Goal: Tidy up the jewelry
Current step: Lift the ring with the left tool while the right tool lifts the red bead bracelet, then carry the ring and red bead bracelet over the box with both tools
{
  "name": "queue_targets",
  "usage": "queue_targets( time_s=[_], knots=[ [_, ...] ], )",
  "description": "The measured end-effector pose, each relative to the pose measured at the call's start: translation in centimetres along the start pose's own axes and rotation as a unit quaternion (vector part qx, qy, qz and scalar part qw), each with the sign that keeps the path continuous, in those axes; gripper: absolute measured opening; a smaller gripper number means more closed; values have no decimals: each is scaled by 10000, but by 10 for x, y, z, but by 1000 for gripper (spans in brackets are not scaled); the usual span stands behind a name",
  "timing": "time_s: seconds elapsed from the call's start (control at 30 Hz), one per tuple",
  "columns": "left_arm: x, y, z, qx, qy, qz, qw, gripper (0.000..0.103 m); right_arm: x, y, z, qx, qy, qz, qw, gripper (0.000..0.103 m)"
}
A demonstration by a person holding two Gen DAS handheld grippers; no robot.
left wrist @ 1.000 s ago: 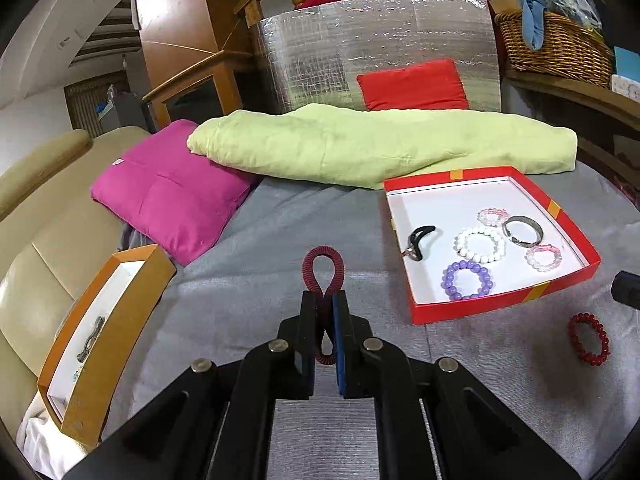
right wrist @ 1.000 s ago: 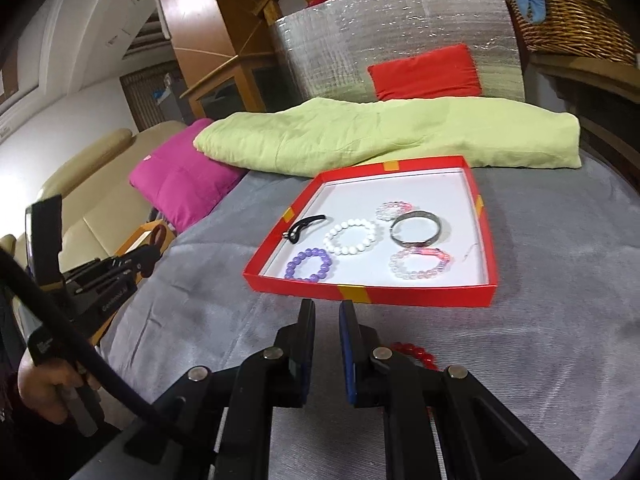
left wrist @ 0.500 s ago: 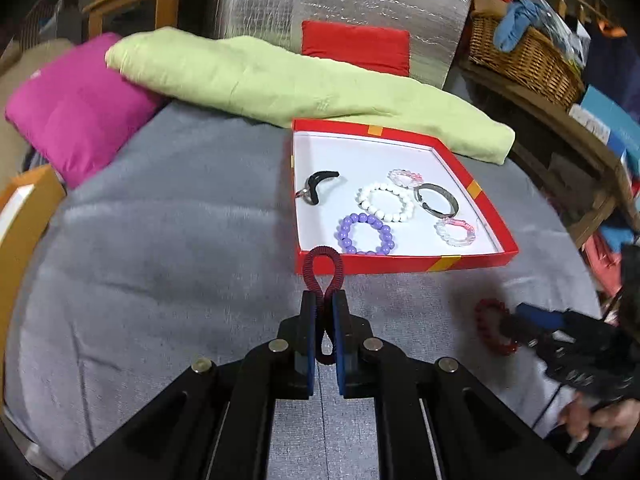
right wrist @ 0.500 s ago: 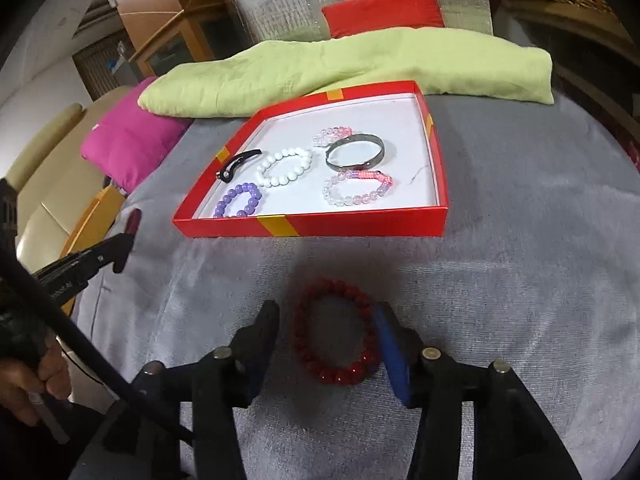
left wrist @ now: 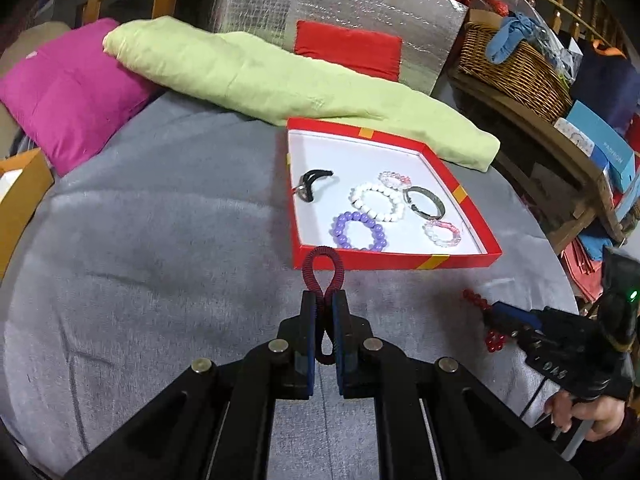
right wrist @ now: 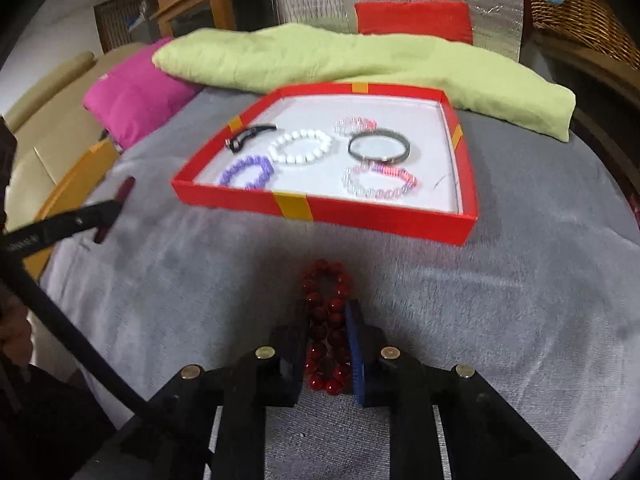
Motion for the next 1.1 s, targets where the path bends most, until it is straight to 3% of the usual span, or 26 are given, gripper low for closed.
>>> queue_targets(
  time_s=[0.3,0.6,0.83,1.1],
  knots=[
    [-12,1,22,-344,529,237,9977,8,-29,-30,12,-457,575,726,9947,19],
    [-45,-14,51,-907,1254,688,9856,8,-48,-43,21,-692,960,1089,9870,19],
    [-83,-23,78,-981,1604,1122,9757,8,-68,-45,34,-762,1340,1298,9795,19],
    [-102,-18,89,-1075,1747,1249,9707,8,-96,-38,40,-799,1406,1446,9762,19]
  ],
)
Point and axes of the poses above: each gripper's, at about its wrist camera, not at the fingertips, and y roughly the way its jaws point, z to its right, x to its underside, the point moved 5 cm from there along y, roughly the way its jaws point, and after that the axes turned 13 degrees about z, right-handed, at the moved point
